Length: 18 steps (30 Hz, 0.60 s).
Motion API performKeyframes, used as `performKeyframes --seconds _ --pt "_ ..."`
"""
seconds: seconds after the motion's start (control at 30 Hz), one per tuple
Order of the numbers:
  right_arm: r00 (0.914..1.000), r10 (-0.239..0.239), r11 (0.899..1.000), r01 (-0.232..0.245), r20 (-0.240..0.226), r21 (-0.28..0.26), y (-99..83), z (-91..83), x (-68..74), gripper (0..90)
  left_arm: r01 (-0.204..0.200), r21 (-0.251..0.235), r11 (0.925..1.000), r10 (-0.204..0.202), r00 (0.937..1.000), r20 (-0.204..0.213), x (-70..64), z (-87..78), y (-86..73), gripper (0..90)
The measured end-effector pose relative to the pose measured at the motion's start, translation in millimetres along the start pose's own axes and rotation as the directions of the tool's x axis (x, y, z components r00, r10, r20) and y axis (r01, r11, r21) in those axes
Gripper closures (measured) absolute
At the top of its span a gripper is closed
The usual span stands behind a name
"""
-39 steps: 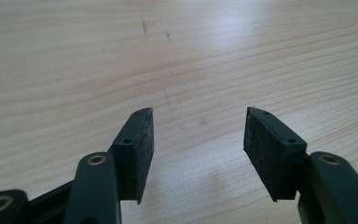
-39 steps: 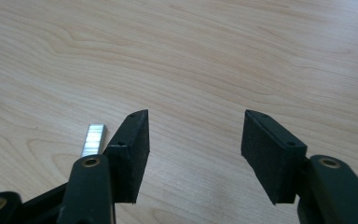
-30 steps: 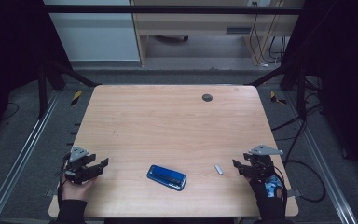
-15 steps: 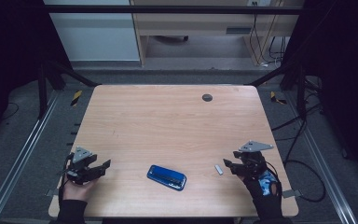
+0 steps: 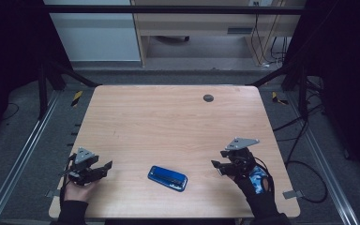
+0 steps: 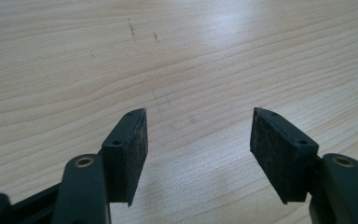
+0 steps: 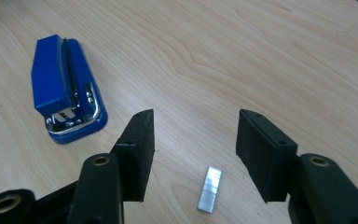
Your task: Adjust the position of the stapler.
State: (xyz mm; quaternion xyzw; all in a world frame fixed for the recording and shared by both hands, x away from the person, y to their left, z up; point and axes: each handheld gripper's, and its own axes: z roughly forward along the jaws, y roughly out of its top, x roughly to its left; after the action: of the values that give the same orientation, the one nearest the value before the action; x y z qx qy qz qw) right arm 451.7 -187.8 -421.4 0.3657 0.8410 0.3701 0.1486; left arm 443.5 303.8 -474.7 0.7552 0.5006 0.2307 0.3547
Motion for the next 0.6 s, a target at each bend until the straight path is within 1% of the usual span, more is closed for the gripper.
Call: performKeyframes --seconds 0.13,0.17,0.2,0.27,0.4,0.47,0.53,0.6 --pt "0.9996 -0.021 1.0 0.021 -0.021 0.0 9.0 3.2 6.2 47.0 -0.004 0.001 1.0 0.004 1.0 0.005 -0.5 1.2 0.1 36.5" --pt "0.9991 -0.032 0.999 0.032 -0.03 0.0 13.8 4.7 10.2 47.4 -0.005 0.0 1.0 0.005 1.0 0.006 -0.7 1.3 0.2 36.5" --pt "0.9991 -0.032 0.999 0.032 -0.03 0.0 13.8 4.7 10.2 47.4 -0.007 0.001 1.0 0.007 1.0 0.005 -0.8 1.2 0.3 36.5" --pt "0.9984 -0.041 0.999 0.041 -0.04 -0.001 18.5 7.4 14.8 48.1 -0.007 0.002 1.0 0.007 1.0 0.007 -0.9 1.3 0.2 36.5" --pt "0.9954 -0.065 0.998 0.066 -0.07 0.002 29.9 14.0 22.4 48.4 -0.013 0.005 0.9999 0.013 0.9999 0.005 -0.8 1.5 0.1 36.8" --pt "0.9946 -0.069 0.998 0.069 -0.077 0.002 32.2 14.9 23.3 48.4 -0.016 0.005 0.9999 0.016 0.9999 0.005 -0.7 1.6 0.1 36.8" --pt "0.993 -0.078 0.997 0.078 -0.089 0.001 38.9 16.5 26.1 48.5 -0.019 0.01 0.9998 0.019 0.9998 0.006 -0.6 1.5 0.1 36.9" --pt "0.9924 -0.083 0.997 0.083 -0.091 0.004 41.0 16.9 26.8 48.5 -0.024 0.01 0.9997 0.024 0.9997 0.005 -0.5 1.5 0.2 36.9"
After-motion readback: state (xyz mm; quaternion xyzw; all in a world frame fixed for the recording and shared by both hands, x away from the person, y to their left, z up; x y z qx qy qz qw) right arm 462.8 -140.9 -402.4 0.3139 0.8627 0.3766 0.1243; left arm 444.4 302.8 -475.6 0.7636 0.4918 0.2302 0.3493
